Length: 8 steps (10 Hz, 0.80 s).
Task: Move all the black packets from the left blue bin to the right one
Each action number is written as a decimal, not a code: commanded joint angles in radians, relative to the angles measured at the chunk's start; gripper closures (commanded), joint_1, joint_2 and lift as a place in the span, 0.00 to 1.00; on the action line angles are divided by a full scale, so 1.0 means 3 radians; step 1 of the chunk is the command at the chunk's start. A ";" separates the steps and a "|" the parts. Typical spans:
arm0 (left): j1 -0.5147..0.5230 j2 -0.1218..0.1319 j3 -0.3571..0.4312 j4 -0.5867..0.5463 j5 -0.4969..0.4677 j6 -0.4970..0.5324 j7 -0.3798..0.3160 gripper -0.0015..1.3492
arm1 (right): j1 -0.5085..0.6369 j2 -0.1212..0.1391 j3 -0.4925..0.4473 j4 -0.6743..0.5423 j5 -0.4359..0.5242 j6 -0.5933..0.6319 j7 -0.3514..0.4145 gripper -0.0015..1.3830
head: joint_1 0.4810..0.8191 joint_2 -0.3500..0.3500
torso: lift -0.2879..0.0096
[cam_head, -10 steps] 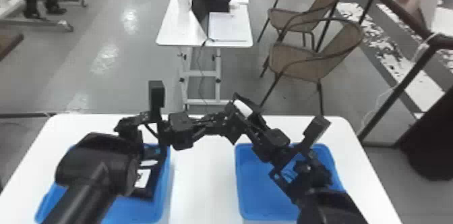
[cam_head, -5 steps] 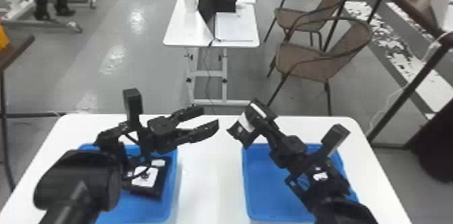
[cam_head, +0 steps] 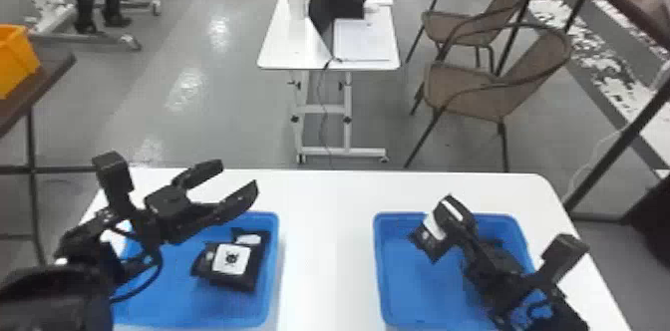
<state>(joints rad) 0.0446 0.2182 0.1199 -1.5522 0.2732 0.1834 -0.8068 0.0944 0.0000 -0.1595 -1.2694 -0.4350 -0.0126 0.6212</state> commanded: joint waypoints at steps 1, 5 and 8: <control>0.0158 -0.0042 0.0168 -0.0159 -0.0077 -0.0028 0.0051 0.09 | 0.0007 0.0003 -0.0133 0.0238 0.0059 -0.0024 0.0000 0.90 | 0.63 0.51 | 0.97; 0.0327 -0.0221 0.0408 -0.0221 -0.0221 -0.0100 0.0107 0.00 | -0.0028 0.0003 -0.0292 0.0514 0.0182 -0.0428 -0.0128 0.01 | 0.63 0.50 | 0.97; 0.0393 -0.0139 0.0444 -0.0215 -0.0435 0.0048 0.0107 0.05 | 0.0186 0.0003 -0.0292 -0.0043 -0.0002 -0.0582 -0.0266 0.17 | 0.63 0.47 | 0.97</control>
<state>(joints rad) 0.1597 0.1718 0.2507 -1.6182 0.1558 0.1862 -0.7746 0.1382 0.0000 -0.2470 -1.2502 -0.4223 -0.1855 0.5417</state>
